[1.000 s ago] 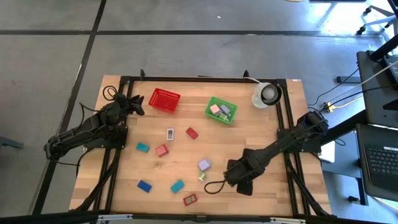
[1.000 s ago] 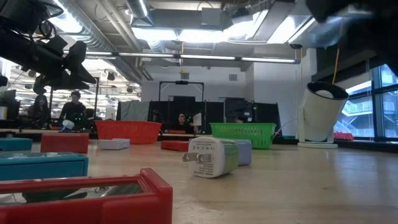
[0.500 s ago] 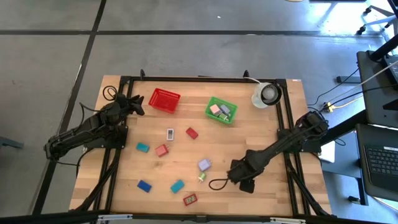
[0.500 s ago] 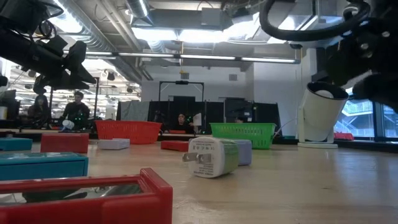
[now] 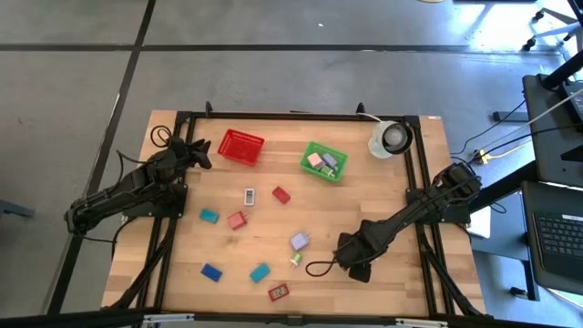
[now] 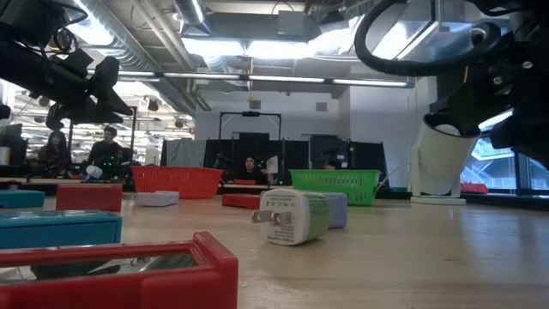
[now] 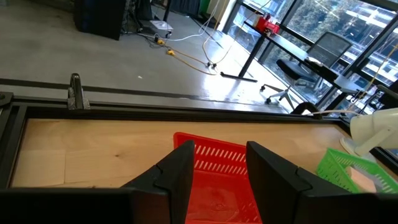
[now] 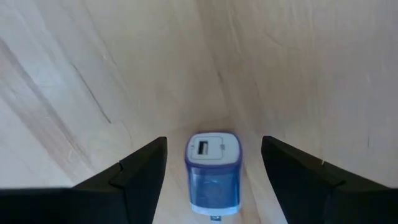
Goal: Pick & Place Office items
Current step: Put the violet charger adapter into the green bin
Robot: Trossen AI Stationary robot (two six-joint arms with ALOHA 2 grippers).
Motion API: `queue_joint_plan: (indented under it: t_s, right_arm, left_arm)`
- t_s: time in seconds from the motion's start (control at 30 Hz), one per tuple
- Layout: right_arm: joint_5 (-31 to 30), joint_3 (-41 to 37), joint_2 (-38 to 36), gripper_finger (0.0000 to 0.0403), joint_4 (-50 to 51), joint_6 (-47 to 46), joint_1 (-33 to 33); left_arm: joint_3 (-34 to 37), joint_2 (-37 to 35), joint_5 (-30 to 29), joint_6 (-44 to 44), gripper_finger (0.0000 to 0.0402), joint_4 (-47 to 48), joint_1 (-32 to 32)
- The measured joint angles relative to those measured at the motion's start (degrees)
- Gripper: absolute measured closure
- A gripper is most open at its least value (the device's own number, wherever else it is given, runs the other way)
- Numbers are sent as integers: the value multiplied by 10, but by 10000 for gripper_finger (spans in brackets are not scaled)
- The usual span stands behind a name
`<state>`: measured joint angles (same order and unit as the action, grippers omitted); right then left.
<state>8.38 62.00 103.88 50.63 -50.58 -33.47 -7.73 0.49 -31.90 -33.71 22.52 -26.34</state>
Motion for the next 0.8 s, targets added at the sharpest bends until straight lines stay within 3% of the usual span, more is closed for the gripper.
queue_joint_plan:
  t_s: [0.3, 0.43, 0.63, 0.8]
  right_arm:
    - [2, 0, 0, 148, 23, -30, -9]
    - [18, 0, 0, 182, 23, -30, -9]
    - [46, 0, 0, 272, 23, -32, -9]
    - [49, 0, 0, 280, 23, -42, -9]
  left_arm:
    - [0, 0, 0, 0, 260, 0, 0]
    - [0, 0, 0, 0, 260, 0, 0]
    - [0, 0, 0, 0, 260, 0, 0]
    - [0, 0, 0, 0, 260, 0, 0]
